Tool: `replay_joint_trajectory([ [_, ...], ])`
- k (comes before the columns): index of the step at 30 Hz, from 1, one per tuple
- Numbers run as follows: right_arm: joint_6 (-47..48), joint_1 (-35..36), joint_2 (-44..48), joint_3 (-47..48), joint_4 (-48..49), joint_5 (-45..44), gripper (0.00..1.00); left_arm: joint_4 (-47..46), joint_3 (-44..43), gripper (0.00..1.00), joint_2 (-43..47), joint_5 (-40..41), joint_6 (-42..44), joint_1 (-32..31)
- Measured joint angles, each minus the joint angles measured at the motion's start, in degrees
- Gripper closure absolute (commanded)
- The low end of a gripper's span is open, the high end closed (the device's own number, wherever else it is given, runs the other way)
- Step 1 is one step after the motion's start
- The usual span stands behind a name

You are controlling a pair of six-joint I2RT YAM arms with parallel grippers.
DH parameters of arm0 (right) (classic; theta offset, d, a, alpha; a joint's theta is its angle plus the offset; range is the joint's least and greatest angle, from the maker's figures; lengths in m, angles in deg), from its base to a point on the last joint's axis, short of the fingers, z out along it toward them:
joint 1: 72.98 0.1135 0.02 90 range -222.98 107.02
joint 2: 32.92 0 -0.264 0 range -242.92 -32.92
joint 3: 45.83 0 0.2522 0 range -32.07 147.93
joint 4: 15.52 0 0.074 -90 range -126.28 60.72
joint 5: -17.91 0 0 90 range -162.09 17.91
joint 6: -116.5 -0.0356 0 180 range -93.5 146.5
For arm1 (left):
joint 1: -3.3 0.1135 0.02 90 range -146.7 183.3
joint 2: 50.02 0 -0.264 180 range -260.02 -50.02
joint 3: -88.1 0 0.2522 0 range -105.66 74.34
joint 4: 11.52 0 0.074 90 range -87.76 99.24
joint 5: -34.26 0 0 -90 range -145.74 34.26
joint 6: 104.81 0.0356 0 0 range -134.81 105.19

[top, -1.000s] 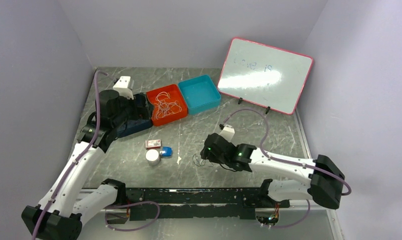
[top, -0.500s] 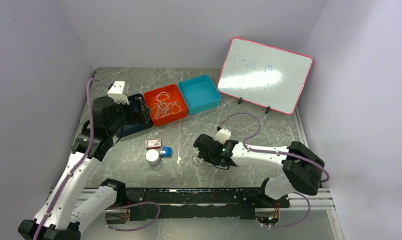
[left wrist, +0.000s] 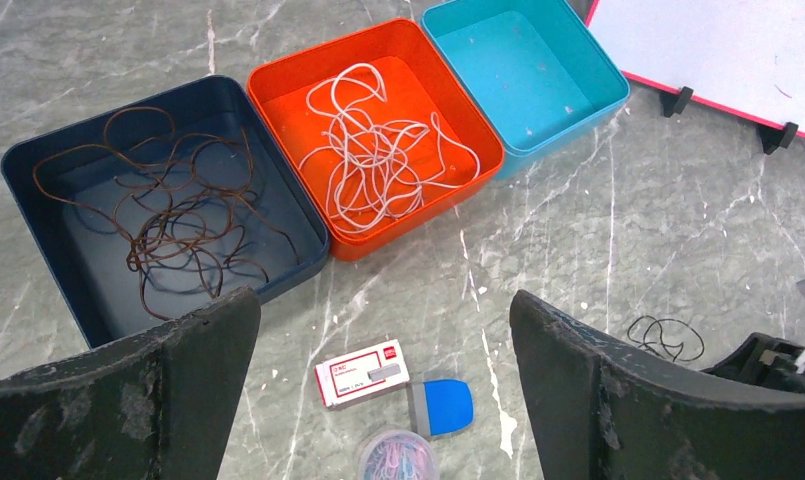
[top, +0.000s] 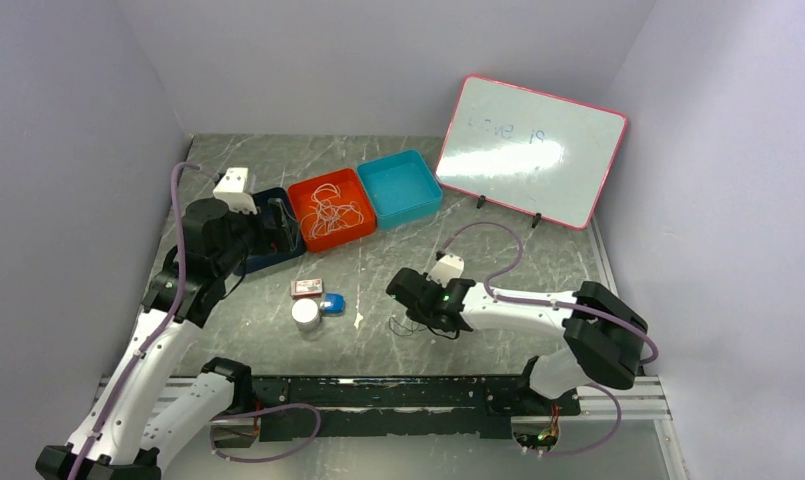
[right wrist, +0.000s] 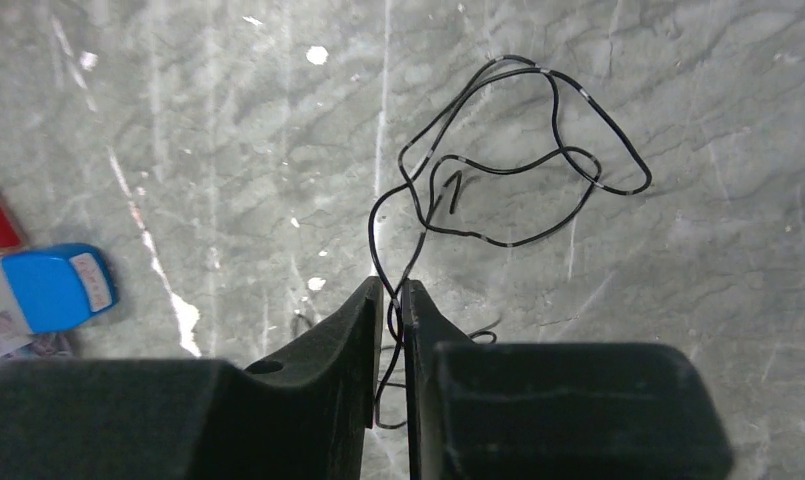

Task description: Untangle the cables

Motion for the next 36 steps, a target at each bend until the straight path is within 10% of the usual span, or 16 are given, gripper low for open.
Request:
replay_joint_trajectory([
  [13, 11.96, 0.17, 12.44, 4.35, -4.61, -5.70, 0.84, -0.04, 0.96, 0.01, 2.10, -0.55, 0.42, 0.00],
  [22, 19.61, 0.17, 18.78, 6.80, -6.43, -5.99, 0.55, -0.37, 1.70, 0.01, 2.01, -2.40, 0.44, 0.00],
  [36, 12.44, 0.17, 7.74, 2.91, -4.50, -1.33, 0.48, 0.20, 1.70, 0.01, 1.84, 0.20, -0.72, 0.00],
])
